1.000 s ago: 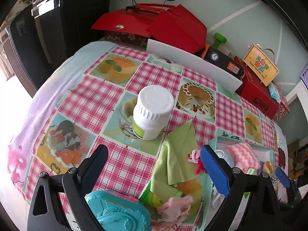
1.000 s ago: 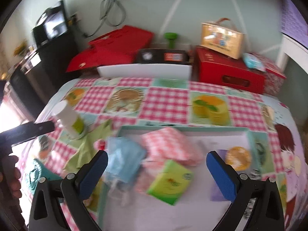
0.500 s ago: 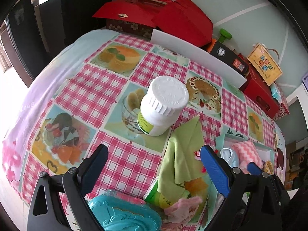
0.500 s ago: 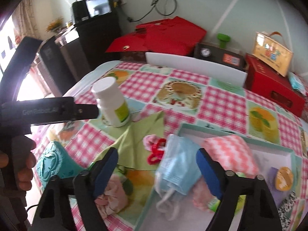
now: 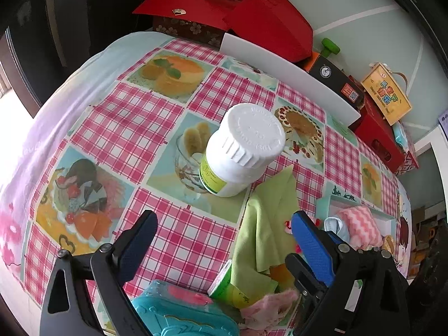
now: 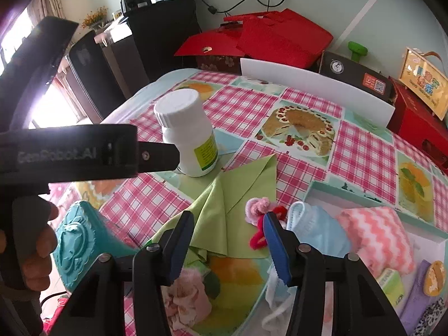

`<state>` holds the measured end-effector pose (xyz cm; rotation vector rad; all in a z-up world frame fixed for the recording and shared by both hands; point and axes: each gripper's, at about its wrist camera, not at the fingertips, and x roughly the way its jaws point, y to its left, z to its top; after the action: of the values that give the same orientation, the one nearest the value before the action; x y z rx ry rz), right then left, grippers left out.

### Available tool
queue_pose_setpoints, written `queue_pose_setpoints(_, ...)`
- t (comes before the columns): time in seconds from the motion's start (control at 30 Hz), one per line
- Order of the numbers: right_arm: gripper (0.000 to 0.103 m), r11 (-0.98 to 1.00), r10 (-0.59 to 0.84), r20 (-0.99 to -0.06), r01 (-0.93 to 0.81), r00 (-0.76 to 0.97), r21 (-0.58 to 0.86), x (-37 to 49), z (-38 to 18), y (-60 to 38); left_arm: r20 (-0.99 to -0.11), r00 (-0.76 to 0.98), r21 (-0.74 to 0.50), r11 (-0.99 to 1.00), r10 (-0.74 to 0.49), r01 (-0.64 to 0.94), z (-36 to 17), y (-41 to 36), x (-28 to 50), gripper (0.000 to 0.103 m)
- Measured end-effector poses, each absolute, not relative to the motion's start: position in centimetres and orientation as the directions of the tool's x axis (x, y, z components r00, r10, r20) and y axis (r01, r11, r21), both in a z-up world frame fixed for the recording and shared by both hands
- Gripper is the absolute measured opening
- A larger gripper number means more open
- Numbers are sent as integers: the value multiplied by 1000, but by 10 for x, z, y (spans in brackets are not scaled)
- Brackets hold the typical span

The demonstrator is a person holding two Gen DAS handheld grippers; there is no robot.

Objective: Organize soft objects
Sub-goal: 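Move both grippers back over the green cloth and red flower, then grasp the green cloth with the left gripper while the right gripper grasps the red pipe-cleaner flower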

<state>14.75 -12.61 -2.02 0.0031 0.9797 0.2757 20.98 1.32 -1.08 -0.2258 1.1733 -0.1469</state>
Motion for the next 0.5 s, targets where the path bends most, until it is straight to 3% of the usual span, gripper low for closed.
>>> queue_pose_setpoints(0.5, 55, 981, 147, -857, -184, 494, 63, 175, -38, -134, -899, 366, -264, 964, -240, -16, -17, 15, 216, 96)
